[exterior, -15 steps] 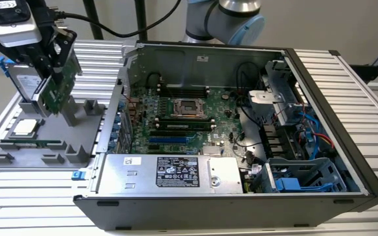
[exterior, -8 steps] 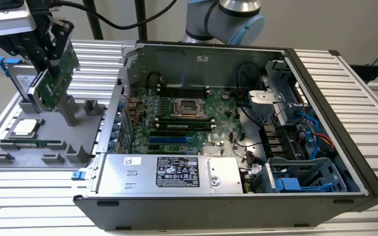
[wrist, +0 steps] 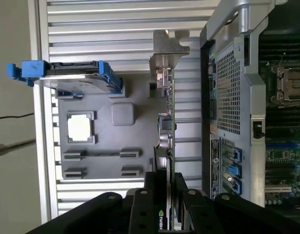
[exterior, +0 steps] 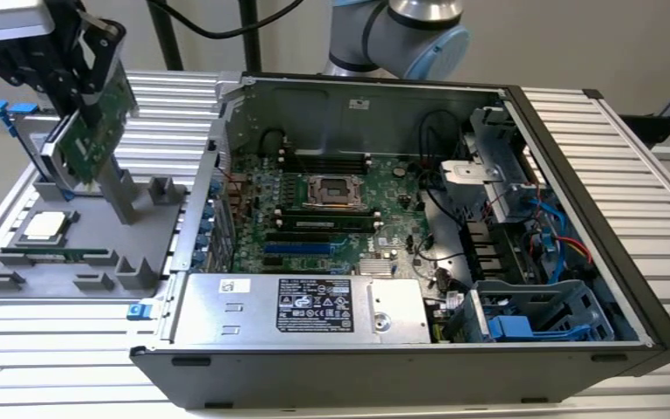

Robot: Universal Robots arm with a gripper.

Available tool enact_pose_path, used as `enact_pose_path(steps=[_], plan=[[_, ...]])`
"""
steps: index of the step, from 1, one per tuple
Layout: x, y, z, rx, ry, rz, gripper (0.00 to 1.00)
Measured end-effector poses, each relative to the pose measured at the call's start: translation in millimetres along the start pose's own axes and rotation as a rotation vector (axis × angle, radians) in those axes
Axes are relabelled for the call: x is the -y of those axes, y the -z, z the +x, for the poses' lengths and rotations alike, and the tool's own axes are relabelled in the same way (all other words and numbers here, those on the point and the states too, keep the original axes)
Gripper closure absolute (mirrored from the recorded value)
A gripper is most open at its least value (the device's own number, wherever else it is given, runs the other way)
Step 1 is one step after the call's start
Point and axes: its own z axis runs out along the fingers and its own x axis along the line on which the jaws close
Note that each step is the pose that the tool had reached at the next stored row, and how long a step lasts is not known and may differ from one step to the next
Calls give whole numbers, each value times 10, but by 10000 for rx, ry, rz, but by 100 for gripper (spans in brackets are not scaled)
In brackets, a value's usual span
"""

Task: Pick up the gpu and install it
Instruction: 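Pick up the gpu and move the gpu toward the slot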

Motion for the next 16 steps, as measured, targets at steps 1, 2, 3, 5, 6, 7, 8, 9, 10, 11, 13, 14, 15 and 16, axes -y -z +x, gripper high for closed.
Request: enact_pose_path(steps=[1, 2, 3, 5, 6, 7, 8, 9, 10, 11, 13, 14, 15, 16], plan=[[0, 16, 0, 0, 0, 0, 100], [-1, 31, 0, 0, 0, 0, 100], [-1, 46, 0, 1, 1, 0, 100], [-1, 77, 0, 1, 0, -1, 100], [-1, 92, 0, 1, 0, -1, 100], [-2, 108, 0, 0, 0, 0, 100], [-2, 124, 0, 0, 1, 0, 100], [-2, 136, 0, 0, 1, 0, 100], [-2, 148, 0, 1, 0, -1, 100], [-2, 156, 0, 1, 1, -1, 100], [-3, 165, 0, 1, 1, -1, 100], [-3, 169, 0, 1, 0, -1, 100], [-3, 172, 0, 1, 0, -1, 100], [-3, 176, 0, 0, 1, -1, 100]])
